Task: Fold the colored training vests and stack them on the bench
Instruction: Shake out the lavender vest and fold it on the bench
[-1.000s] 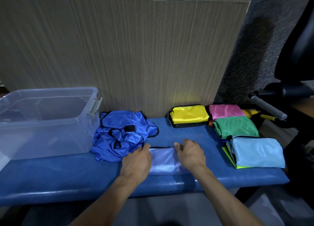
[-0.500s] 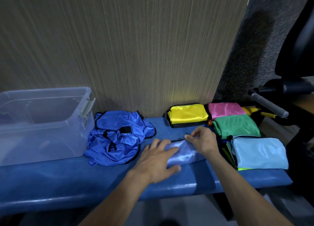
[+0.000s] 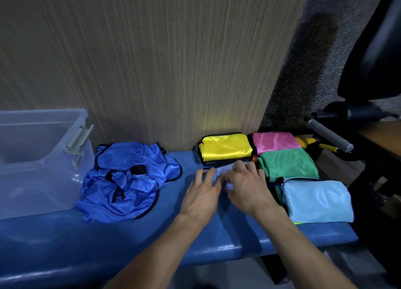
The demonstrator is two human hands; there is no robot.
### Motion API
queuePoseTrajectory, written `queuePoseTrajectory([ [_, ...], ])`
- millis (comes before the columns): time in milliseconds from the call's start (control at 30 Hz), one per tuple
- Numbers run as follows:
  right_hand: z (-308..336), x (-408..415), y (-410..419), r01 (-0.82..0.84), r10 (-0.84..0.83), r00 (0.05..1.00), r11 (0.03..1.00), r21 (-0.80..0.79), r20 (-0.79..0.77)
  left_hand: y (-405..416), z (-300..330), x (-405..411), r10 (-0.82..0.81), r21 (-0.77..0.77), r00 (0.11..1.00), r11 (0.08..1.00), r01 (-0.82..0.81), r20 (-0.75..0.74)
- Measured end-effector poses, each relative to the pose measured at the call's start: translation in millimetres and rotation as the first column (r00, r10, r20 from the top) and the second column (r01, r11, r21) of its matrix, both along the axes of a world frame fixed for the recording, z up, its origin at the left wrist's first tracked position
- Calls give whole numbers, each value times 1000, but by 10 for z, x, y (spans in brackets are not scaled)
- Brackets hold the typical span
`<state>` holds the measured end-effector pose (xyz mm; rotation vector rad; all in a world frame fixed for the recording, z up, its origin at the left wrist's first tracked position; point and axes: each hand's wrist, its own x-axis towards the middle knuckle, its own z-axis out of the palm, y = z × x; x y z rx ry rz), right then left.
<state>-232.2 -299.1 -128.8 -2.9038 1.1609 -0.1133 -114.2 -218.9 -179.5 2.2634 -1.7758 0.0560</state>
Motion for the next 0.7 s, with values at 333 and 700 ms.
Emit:
queuePoseTrajectory([
  [333,-120,-73,-37,125,-101,974,986,109,-202,-166,72,-41,11,69,976,998,4,-218],
  [700,61,266,402,-83,82,997,995,49,15,831,586,1033,396,-64,918,917,-394,33],
])
